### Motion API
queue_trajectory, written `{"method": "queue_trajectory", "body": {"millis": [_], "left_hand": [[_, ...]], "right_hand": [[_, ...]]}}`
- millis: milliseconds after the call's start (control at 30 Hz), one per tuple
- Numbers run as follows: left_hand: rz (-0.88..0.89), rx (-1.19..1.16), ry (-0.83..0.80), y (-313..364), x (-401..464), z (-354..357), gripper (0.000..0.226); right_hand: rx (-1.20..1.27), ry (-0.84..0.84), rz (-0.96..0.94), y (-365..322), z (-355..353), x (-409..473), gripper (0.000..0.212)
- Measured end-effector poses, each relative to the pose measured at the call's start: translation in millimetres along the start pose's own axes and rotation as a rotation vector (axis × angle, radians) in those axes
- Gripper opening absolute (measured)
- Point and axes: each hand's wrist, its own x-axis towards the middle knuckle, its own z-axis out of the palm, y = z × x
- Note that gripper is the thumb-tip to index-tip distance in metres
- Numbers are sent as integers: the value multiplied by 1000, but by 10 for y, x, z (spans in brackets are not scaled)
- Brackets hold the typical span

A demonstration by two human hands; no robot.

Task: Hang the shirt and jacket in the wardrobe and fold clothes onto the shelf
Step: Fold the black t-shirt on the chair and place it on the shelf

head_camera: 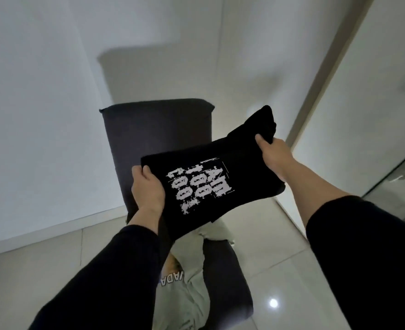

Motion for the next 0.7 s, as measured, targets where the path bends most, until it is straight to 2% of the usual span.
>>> {"method": "queue_trajectory", "body": {"millis": [167,333,500,700], "left_hand": [[242,-10,-129,828,-186,490,24],[398,-46,-332,1429,-777,1215,24],[479,-74,-530,1836,-1743,1940,24],[544,-99,-772,1993,-3203,2606,20]], "right_hand": [[-4,231,-1,-13,-1027,-201,51],[-9,495,70,416,-1974,-558,50],[-11,737,234,1080,-2904,-1101,55],[-2,938,404,1914,-3878,-2061,54]]}}
